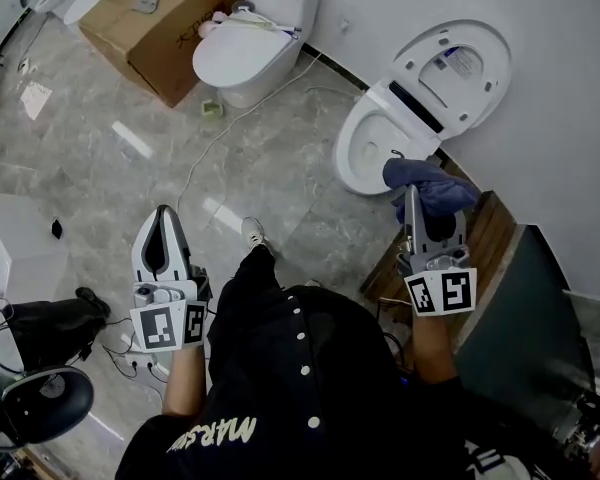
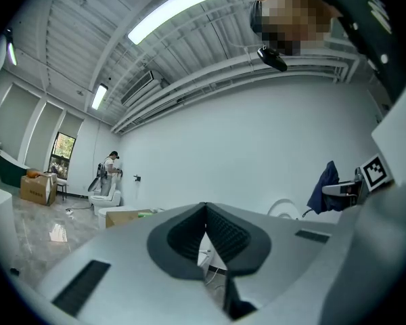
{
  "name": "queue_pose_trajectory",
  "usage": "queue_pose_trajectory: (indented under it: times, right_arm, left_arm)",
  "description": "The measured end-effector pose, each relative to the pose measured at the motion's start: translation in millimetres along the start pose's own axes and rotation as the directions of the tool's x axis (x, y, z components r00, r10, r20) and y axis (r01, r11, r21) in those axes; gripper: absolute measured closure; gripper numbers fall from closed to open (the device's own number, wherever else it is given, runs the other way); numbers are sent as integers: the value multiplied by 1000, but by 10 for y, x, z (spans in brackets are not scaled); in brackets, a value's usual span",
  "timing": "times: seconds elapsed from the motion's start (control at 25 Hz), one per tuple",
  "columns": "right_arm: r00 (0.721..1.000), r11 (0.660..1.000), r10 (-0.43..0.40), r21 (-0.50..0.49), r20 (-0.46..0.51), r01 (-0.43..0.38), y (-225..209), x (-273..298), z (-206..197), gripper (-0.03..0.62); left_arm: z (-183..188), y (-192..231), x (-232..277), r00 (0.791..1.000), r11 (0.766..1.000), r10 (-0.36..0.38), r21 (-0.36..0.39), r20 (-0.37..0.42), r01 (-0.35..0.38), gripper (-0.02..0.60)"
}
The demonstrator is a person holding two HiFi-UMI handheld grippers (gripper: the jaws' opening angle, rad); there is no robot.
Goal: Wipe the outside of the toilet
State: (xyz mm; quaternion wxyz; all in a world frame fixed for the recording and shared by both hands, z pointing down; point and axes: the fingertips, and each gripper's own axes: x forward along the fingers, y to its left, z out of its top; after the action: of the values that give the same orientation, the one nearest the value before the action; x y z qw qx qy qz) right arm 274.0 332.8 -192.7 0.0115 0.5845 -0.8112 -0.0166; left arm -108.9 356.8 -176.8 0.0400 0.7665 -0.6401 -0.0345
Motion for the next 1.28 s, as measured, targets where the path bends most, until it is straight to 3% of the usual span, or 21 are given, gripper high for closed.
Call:
queue_pose_trajectory:
  times: [0.32, 0.56, 0.76, 0.96, 1.28]
  right_arm:
    - [1000, 1000, -21, -5, 6, 21, 247, 988, 81, 485]
    - [1000, 1000, -7, -24, 4, 7, 397, 1418, 181, 485]
    - [1000, 1000, -5, -29, -5, 5, 326, 1655, 129, 485]
    - [1000, 1000, -9, -22, 15, 9, 134, 1884, 60, 485]
    - [997, 998, 62, -9, 36, -62, -72, 2169, 90, 485]
  left_arm:
    - [139, 762, 757, 1000, 1000, -3, 3, 4, 3, 571]
    - [169, 1058, 1116, 1000, 1000, -27, 4, -11, 27, 572]
    - [80, 1071, 1334, 999, 999, -35, 3, -41, 35, 571]
    - [86, 1024, 1486, 999, 1000, 3, 7, -33, -2, 572]
    - [173, 878, 1596, 998, 998, 66, 17, -25, -65, 572]
